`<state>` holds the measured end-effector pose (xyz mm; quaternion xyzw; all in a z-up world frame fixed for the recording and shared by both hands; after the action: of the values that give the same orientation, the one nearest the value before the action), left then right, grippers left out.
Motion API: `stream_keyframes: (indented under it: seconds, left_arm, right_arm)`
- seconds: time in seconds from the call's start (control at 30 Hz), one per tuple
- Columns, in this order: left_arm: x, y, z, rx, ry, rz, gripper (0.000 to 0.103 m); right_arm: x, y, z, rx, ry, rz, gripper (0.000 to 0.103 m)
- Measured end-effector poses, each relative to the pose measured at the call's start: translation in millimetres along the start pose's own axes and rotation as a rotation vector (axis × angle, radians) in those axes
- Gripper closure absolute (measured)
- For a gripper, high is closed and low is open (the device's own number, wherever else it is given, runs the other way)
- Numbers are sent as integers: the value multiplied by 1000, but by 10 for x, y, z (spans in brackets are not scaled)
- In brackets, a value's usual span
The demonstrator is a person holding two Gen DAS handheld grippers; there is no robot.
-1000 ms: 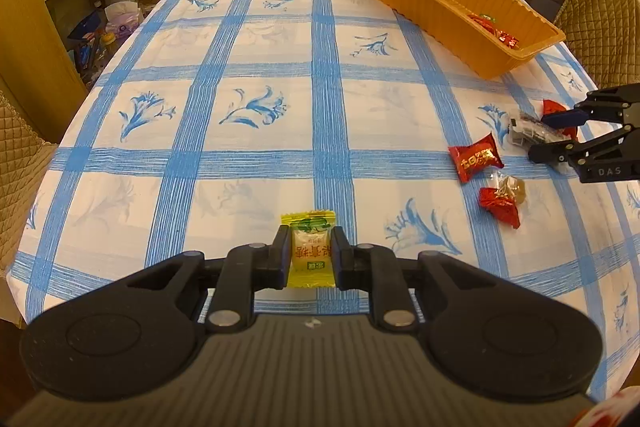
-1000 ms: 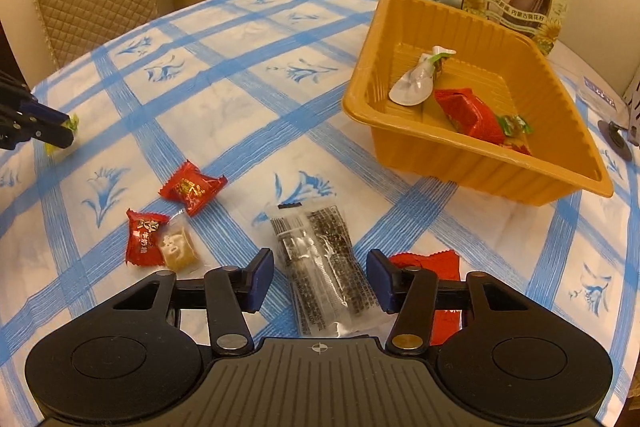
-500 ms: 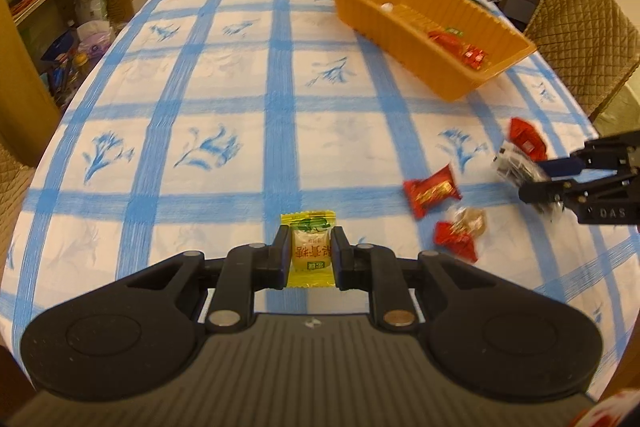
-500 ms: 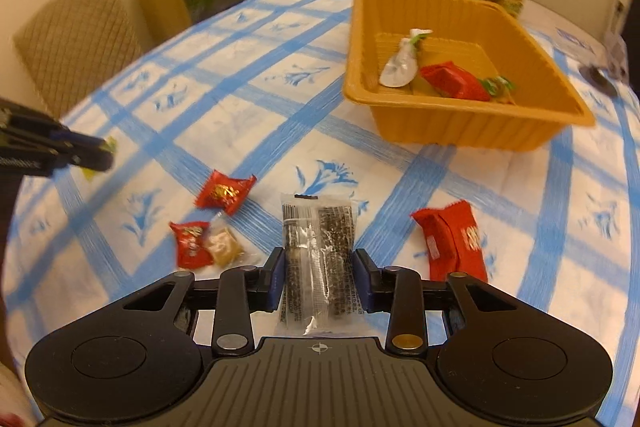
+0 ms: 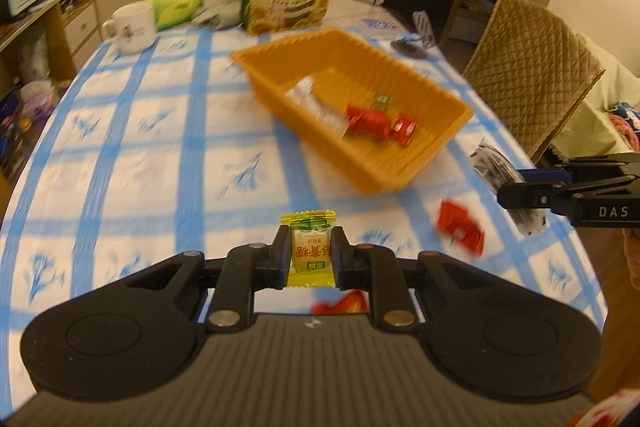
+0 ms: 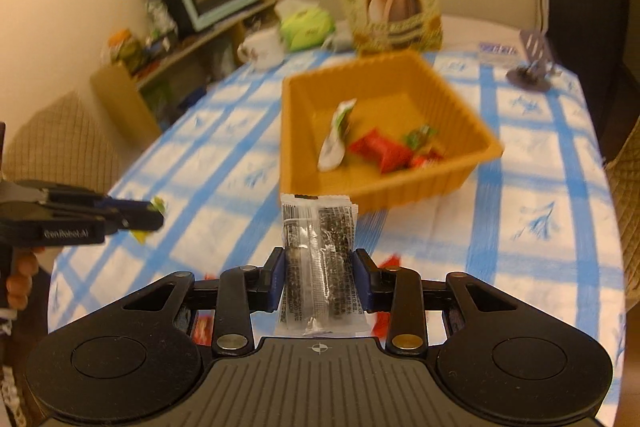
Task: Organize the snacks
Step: 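Carry the yellow candy and black-striped packet over the orange tray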
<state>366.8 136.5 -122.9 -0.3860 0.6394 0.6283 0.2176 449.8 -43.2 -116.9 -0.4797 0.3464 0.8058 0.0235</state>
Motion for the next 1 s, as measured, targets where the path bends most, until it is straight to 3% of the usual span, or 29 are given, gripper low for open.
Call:
stream_keyframes:
  seconds: [0.3,0.57,1.0]
  left_arm:
    - [-658,-445,-201,33,-38,-53,85]
    - [-1153,-877,-243,46,-54,-77,85]
    - [-1474,-1604,-241,58,-42,-23,85]
  right_arm:
    - [-569,-276,-244,4,-64,-79,67]
    - [-927,-666,-482,12,-122,-95,67]
    - [-1066,-1249,-862,72,-169,-53,67]
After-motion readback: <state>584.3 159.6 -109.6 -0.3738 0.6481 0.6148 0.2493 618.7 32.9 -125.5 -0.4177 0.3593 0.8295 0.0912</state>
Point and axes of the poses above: each gripper's, at about its wrist camera, not at the fingertips, and y roughly against the way its jaws point, z to its left, x to its underside, the point moved 9 cm from there along -y, roughly the way its jaws point, and after that the axes turned 8 degrees about -z, right-handed, at the moved point
